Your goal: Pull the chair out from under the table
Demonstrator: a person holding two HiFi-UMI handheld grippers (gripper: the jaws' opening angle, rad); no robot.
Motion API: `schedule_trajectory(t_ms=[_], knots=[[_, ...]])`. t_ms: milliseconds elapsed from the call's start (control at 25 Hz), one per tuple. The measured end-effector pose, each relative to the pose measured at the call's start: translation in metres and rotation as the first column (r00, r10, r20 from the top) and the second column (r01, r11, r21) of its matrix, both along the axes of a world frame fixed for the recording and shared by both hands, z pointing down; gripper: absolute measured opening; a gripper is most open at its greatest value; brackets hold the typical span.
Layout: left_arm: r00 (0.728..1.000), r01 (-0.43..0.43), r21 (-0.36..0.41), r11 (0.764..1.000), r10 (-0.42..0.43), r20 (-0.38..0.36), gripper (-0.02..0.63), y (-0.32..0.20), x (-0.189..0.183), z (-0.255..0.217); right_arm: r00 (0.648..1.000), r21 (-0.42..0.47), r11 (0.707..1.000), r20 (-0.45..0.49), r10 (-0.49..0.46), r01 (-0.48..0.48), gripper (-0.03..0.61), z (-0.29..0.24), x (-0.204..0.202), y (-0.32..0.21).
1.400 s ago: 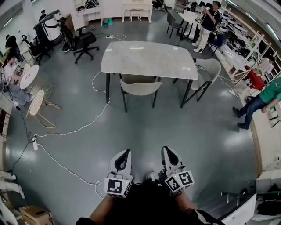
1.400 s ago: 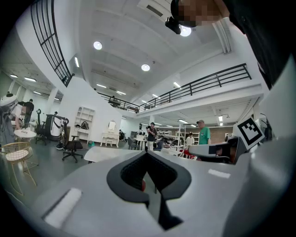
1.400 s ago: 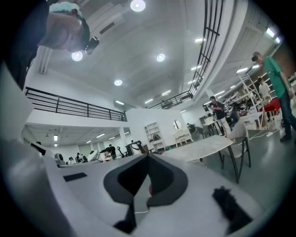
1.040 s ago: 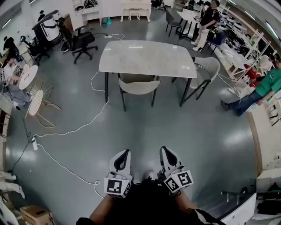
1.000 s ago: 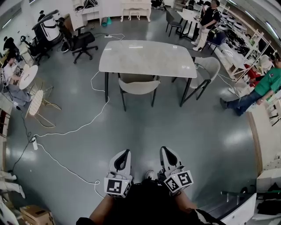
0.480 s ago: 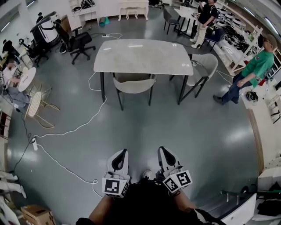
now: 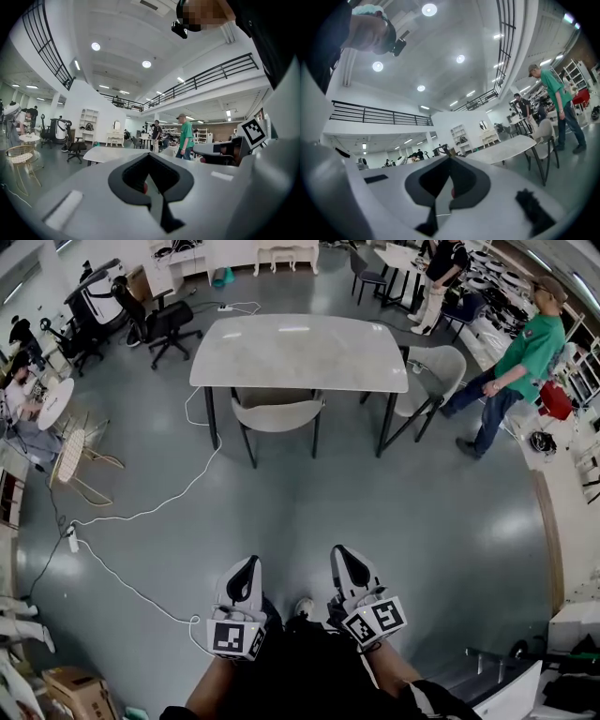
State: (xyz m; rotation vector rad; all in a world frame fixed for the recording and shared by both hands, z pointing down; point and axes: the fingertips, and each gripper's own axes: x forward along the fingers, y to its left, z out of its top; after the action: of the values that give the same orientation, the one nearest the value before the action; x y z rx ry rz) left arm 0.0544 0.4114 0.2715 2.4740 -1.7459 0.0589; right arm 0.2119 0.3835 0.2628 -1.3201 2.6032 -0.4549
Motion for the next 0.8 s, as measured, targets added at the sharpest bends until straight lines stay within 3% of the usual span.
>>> schedule_trajectory(t_ms=[400, 800], knots=[[1.000, -0.022, -0.028, 0.999, 0.022, -0.001, 0.009, -0.035, 0.010, 0.015, 1.000, -0.035, 0.999, 0.012, 0.017, -0.017, 0.016, 0.016, 0.007, -0.031], [0.997, -0.072, -0.007, 0.997, 0.072, -0.024, 0.009, -0.132, 0.000, 0.010, 0.999, -0.029, 0.998, -0.003, 0.052, -0.052, 0.016, 0.014, -0.008, -0.110]])
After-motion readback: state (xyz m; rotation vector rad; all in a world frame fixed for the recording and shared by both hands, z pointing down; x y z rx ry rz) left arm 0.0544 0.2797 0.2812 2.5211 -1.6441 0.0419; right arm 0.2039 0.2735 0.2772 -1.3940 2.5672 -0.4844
